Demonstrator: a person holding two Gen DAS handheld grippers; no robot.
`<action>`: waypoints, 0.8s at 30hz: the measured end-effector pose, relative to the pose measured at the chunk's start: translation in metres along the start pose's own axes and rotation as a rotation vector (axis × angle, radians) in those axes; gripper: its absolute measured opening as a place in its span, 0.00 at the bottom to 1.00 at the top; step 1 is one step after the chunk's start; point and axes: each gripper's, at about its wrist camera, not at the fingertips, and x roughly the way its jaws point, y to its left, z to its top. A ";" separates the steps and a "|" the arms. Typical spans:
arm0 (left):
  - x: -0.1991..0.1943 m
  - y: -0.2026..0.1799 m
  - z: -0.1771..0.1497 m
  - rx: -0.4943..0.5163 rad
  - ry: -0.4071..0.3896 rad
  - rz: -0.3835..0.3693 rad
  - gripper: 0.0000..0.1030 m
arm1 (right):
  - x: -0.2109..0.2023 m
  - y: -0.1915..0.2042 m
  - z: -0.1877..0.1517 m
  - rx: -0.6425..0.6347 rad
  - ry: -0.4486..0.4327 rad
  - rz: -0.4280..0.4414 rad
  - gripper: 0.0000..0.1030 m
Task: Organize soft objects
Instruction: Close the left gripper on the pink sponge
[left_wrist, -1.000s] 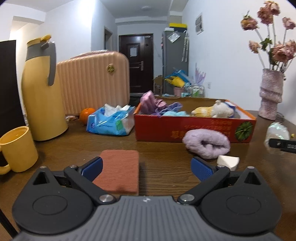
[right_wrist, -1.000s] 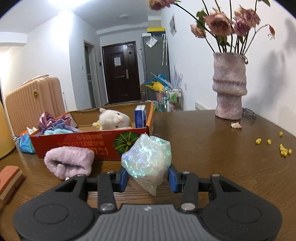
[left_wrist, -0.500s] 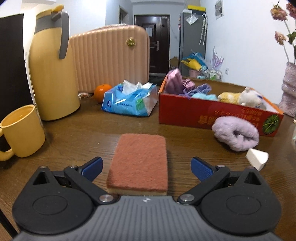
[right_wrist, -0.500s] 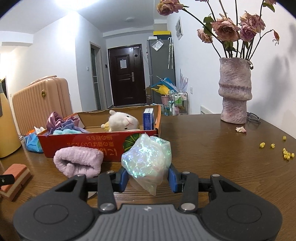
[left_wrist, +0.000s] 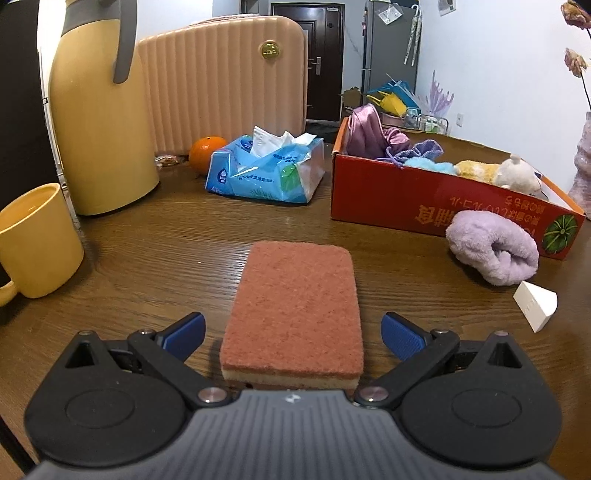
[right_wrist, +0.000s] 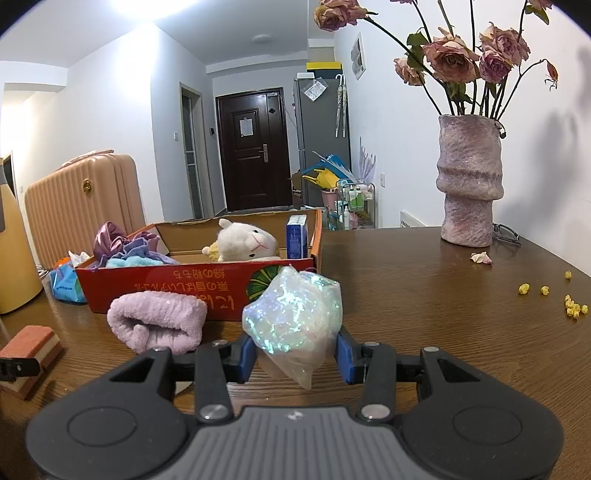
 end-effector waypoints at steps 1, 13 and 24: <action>0.000 -0.001 0.000 0.003 0.000 0.000 1.00 | 0.000 0.000 0.000 0.001 0.000 0.000 0.41; 0.002 0.001 -0.001 -0.012 0.006 -0.008 0.99 | 0.000 0.000 0.000 0.003 0.003 -0.005 0.42; -0.004 0.000 0.000 -0.008 -0.022 -0.046 0.69 | 0.000 -0.001 -0.001 0.001 0.001 -0.009 0.42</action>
